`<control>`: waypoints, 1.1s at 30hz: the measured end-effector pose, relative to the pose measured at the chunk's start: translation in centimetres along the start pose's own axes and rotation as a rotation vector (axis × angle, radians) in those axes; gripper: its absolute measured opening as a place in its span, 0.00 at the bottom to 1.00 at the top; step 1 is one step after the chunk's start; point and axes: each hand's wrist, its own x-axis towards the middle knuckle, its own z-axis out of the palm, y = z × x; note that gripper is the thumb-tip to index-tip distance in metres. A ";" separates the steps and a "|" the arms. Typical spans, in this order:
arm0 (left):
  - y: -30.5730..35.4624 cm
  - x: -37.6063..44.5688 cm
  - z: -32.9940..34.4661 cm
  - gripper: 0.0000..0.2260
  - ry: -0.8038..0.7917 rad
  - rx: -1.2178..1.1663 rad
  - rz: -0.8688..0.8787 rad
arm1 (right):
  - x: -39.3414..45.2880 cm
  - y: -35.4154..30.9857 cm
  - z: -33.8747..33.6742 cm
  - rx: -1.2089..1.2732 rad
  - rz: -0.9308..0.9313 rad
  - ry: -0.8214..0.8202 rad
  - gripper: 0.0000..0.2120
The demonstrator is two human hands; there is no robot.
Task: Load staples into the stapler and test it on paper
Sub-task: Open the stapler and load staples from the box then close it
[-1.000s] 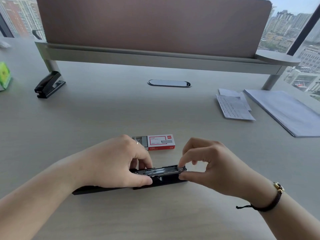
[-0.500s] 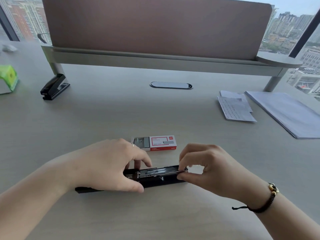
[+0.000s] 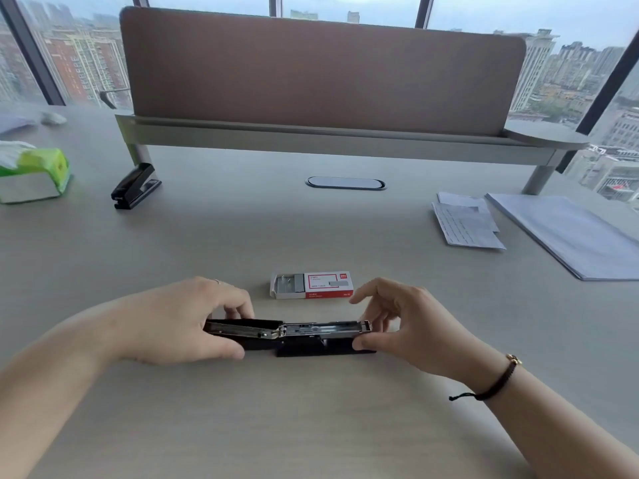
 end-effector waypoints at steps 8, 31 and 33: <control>4.6 1.3 -3.1 0.13 0.091 0.403 0.054 | 0.0 0.1 0.7 0.074 0.042 0.013 0.22; 5.6 4.9 6.1 0.13 0.384 -0.471 0.105 | -0.3 1.0 0.7 0.387 0.057 0.019 0.06; 5.6 5.1 6.3 0.13 0.366 -0.476 0.117 | -0.1 1.2 0.8 0.363 0.093 0.016 0.03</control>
